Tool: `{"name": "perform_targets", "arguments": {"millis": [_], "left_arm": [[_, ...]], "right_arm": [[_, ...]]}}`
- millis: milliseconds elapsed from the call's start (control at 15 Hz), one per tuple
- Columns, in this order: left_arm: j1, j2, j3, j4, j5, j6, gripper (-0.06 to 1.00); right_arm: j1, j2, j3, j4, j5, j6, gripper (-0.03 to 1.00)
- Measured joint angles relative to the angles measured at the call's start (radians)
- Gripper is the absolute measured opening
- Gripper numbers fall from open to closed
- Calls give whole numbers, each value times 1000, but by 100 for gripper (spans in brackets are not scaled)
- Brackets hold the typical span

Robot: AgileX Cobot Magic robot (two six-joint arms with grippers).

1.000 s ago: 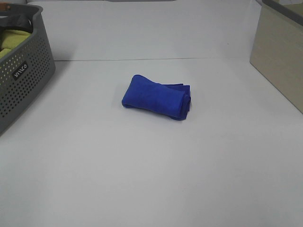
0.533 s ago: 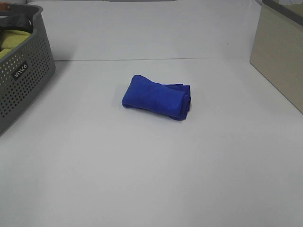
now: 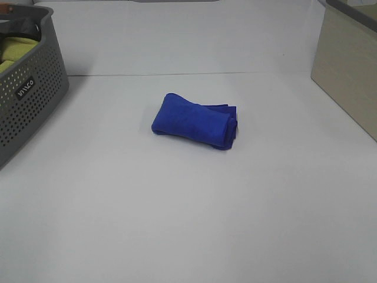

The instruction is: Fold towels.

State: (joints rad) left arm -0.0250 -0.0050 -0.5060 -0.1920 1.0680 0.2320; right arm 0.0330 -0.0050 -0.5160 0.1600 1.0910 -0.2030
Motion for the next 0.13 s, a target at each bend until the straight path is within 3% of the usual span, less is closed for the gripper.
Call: {"name": "perform_targets", "arguments": {"millis": [133], "left_arm": [[0, 0, 0, 0, 0, 0, 63]], "right_arm": [[0, 0, 0, 0, 0, 0, 78]]}}
